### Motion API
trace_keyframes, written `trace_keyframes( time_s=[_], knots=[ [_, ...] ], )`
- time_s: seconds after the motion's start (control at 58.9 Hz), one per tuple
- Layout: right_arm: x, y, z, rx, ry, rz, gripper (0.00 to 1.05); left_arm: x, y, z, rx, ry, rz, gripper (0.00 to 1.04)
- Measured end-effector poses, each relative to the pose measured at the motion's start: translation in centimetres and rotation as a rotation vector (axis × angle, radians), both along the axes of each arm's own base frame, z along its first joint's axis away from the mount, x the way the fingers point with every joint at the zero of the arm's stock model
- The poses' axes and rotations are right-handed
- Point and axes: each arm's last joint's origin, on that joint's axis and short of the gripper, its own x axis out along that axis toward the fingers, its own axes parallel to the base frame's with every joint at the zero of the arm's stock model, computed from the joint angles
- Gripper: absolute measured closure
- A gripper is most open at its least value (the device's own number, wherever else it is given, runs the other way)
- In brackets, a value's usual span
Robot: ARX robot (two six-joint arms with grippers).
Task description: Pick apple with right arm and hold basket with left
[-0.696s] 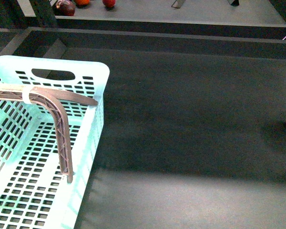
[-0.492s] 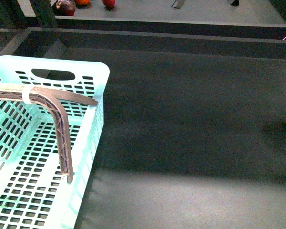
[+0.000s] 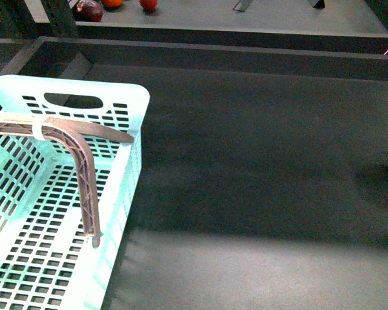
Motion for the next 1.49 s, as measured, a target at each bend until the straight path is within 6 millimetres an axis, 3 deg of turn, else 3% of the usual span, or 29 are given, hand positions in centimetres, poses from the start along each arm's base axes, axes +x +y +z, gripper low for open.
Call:
trace_keyframes(
  time_s=[0.085, 0.288, 0.594, 0.848, 1.035, 1.374, 1.493],
  knots=[
    [0.0, 0.0, 0.0, 0.0, 0.0, -0.002, 0.09, 1.0, 0.0, 0.4, -0.252, 0.162, 0.074, 0.07],
    [0.0, 0.0, 0.0, 0.0, 0.0, -0.001, 0.09, 5.2, 0.8, 1.5, -0.598, 0.258, 0.193, 0.07],
    [0.0, 0.0, 0.0, 0.0, 0.0, -0.001, 0.09, 11.0, 0.8, -1.6, -0.757, 0.407, 0.331, 0.07],
    [0.0, 0.0, 0.0, 0.0, 0.0, -0.001, 0.09, 15.0, 1.0, -2.3, -0.8, 0.436, 0.394, 0.08],
    [0.0, 0.0, 0.0, 0.0, 0.0, -0.001, 0.09, 16.4, 0.8, -2.4, -0.791, 0.468, 0.408, 0.36],
    [0.0, 0.0, 0.0, 0.0, 0.0, -0.001, 0.09, 16.7, 0.6, -2.7, -0.827, 0.512, 0.436, 0.91],
    [0.0, 0.0, 0.0, 0.0, 0.0, -0.001, 0.09, 16.6, 0.5, -2.5, -0.867, 0.519, 0.439, 0.96]
  ],
)
